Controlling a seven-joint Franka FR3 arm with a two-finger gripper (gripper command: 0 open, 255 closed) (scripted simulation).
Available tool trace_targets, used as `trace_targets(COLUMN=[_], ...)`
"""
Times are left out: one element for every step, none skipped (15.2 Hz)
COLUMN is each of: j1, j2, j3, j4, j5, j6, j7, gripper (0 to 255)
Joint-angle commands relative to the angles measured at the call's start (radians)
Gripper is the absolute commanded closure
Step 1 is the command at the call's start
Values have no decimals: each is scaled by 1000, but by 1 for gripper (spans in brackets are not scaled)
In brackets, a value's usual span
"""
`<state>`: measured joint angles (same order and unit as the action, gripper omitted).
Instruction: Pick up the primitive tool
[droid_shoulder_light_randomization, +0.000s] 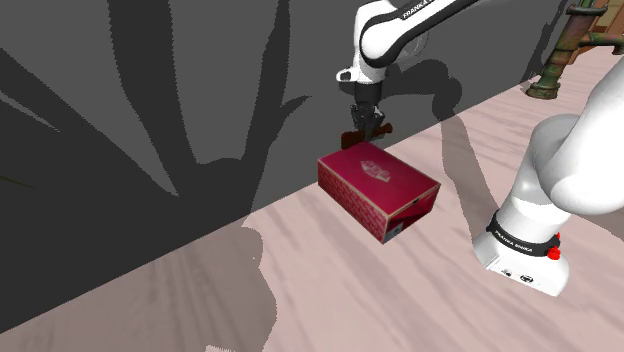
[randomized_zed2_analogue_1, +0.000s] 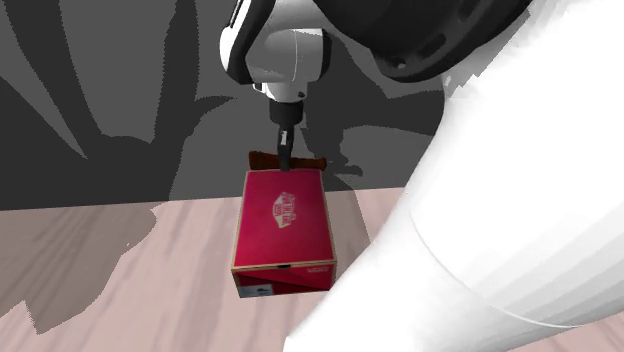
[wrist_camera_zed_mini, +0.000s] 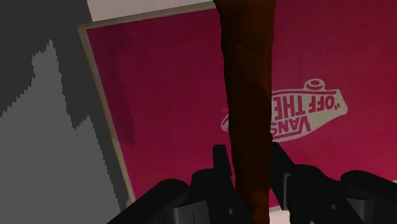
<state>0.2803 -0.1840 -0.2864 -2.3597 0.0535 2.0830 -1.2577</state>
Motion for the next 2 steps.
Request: trace_targets(j1=[0, 0], j2=[-9, -9], j3=[2, 2], j4=[8, 9], j5=[-3, -3], j6=[-18, -18], j7=[6, 5], gripper=[255, 255])
